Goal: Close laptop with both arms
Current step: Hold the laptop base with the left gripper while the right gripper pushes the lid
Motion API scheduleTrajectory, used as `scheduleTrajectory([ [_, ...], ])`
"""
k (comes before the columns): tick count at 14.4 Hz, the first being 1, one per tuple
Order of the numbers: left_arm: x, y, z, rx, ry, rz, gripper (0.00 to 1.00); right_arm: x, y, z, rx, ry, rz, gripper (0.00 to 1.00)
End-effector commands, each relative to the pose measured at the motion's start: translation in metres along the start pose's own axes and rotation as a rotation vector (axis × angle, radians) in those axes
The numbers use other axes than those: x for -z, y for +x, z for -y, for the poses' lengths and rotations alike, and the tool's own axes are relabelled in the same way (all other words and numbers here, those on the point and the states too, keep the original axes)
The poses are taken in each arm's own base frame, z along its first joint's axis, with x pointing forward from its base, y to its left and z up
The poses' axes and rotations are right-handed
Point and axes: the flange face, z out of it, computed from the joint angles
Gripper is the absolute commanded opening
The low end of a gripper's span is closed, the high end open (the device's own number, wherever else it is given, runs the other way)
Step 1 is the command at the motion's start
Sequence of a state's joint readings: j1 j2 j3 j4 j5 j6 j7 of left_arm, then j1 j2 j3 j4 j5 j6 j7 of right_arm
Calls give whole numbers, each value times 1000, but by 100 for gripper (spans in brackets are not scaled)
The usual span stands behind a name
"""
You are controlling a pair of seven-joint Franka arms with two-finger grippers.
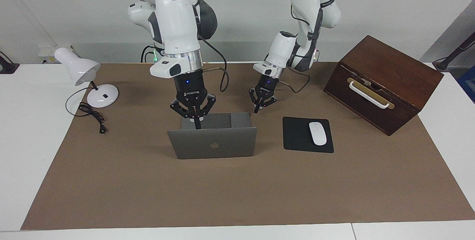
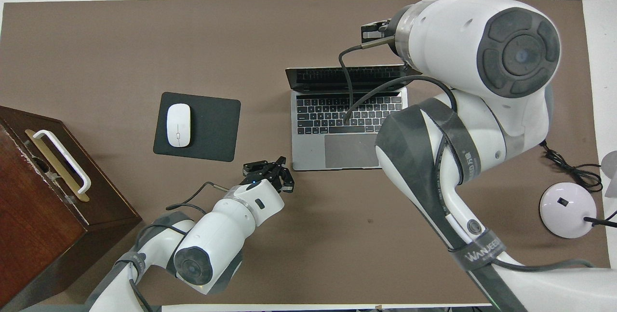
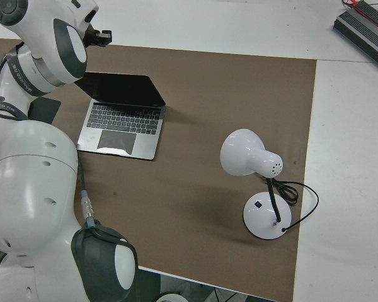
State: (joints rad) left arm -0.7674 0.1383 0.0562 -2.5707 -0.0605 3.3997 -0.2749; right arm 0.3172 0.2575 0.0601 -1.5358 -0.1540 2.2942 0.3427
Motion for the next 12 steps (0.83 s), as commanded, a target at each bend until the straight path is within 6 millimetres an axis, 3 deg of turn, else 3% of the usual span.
scheduleTrajectory([
  [1, -14, -4, -15, -18, -15, -18, 0, -7, 2, 1, -31, -20, 9, 0],
  [5, -31, 4, -26, -30, -24, -29, 0, -21, -3, 3, -78, -38, 40, 0],
  [6, -35, 2, -26, -32, -22, -23, 0, -28, -9, 20, -66, -43, 43, 0],
  [10, -41, -4, -22, -36, -20, -38, 0, -19, -3, 43, -65, -41, 33, 0],
  [12, -42, -5, -21, -54, -18, -36, 0, -20, -2, 38, -74, -49, 32, 0],
])
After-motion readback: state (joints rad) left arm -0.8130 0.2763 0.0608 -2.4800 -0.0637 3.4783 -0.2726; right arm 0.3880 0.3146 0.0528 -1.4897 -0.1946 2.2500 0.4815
